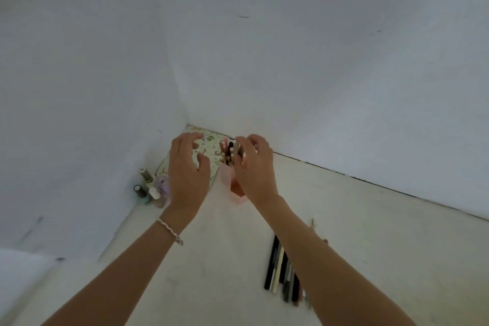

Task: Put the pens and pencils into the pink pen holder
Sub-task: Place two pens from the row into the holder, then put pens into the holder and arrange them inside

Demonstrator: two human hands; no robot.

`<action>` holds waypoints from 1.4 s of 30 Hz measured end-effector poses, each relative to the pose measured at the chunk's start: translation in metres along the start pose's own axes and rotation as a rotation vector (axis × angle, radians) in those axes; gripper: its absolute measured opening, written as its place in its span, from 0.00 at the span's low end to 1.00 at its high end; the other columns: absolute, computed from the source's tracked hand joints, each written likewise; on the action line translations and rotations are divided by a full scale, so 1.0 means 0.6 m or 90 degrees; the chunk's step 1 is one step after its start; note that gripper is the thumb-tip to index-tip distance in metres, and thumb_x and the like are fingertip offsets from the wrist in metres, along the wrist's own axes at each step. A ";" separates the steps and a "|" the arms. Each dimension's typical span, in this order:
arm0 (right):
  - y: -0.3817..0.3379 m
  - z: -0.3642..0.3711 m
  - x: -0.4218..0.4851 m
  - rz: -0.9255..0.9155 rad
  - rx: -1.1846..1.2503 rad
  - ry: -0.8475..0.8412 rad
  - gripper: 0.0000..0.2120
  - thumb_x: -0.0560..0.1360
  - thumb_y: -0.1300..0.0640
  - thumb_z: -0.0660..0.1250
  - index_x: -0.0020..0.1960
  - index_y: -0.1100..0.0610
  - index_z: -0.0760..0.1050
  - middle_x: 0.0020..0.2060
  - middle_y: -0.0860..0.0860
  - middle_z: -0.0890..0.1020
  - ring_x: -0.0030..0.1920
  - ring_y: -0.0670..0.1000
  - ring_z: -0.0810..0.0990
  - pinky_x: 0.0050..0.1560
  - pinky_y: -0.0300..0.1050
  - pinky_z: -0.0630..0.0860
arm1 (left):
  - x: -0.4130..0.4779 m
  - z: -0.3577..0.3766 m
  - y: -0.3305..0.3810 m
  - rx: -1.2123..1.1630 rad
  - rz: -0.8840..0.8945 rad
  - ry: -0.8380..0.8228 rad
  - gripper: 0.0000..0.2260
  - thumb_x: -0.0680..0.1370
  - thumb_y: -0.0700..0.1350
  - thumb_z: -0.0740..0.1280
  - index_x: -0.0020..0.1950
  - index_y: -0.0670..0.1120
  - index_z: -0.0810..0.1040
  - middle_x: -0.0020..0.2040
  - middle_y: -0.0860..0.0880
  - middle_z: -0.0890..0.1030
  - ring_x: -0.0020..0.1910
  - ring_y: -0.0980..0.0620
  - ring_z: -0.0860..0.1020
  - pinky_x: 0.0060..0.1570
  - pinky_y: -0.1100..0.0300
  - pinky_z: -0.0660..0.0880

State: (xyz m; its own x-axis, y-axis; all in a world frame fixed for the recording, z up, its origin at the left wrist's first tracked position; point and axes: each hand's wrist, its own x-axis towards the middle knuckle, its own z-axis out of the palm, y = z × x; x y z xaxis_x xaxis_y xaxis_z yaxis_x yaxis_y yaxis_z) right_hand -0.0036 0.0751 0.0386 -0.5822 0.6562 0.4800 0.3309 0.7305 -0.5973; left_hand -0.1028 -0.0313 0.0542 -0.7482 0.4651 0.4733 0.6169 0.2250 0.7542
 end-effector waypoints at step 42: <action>0.149 -0.230 -0.153 0.329 0.080 0.120 0.24 0.75 0.67 0.63 0.68 0.50 0.66 0.48 0.48 0.75 0.40 0.43 0.77 0.35 0.29 0.73 | -0.012 0.112 0.116 -0.004 0.001 -0.043 0.17 0.79 0.40 0.65 0.66 0.51 0.68 0.51 0.50 0.80 0.45 0.54 0.78 0.47 0.66 0.73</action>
State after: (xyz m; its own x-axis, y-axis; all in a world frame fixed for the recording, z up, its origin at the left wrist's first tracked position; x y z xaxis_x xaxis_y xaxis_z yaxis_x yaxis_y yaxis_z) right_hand 0.1815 0.1062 0.0300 -0.2210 0.9536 0.2044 0.4401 0.2845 -0.8517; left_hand -0.0379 0.0383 0.0728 -0.7284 0.5227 0.4429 0.6167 0.2183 0.7563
